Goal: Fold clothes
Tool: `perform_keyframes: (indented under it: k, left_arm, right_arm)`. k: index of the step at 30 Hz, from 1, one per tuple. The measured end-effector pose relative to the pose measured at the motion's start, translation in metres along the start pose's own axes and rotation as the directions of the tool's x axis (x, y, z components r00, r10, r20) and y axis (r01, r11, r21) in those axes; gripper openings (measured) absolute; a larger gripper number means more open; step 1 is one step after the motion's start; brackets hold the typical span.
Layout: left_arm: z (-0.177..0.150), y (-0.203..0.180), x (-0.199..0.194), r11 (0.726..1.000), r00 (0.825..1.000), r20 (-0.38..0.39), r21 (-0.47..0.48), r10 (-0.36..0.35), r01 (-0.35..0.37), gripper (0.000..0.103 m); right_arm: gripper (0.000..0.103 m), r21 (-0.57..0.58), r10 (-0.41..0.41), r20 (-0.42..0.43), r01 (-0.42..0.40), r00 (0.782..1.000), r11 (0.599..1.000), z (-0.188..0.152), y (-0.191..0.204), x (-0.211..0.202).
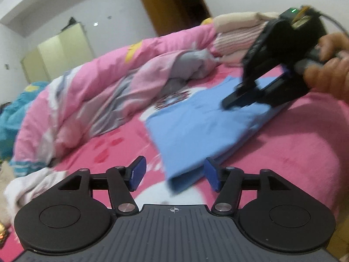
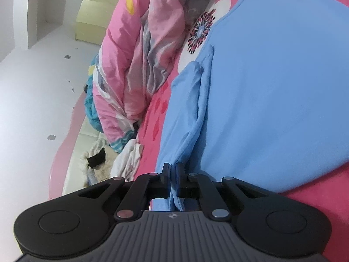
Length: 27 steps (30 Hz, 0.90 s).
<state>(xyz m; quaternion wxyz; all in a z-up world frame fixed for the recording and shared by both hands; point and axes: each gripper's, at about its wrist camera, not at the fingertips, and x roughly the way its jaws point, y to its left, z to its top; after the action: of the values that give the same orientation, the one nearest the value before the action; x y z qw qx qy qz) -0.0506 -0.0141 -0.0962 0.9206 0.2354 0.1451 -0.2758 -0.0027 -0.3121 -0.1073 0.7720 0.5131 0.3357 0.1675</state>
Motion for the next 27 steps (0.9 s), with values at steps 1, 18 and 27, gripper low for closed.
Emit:
perform_keyframes:
  k: [1, 18, 27]
  left_arm:
    - [0.003, 0.0, 0.002, 1.0, 1.0, 0.002, -0.014, -0.02, 0.02, 0.059]
    - [0.019, -0.031, 0.04, 0.986, 0.989, 0.019, 0.083, -0.149, 0.147, 0.056]
    - [0.023, -0.018, 0.046, 0.985, 0.986, -0.001, -0.038, -0.169, 0.169, 0.038]
  right_arm:
    - [0.005, 0.004, 0.006, 0.0, -0.006, 1.0, 1.0, 0.001, 0.0, 0.0]
    - [0.004, 0.071, 0.055, -0.004, -0.054, 0.998, 0.996, 0.013, -0.006, 0.01]
    - [0.029, 0.069, 0.044, 0.015, -0.045, 0.999, 0.997, 0.012, -0.013, -0.006]
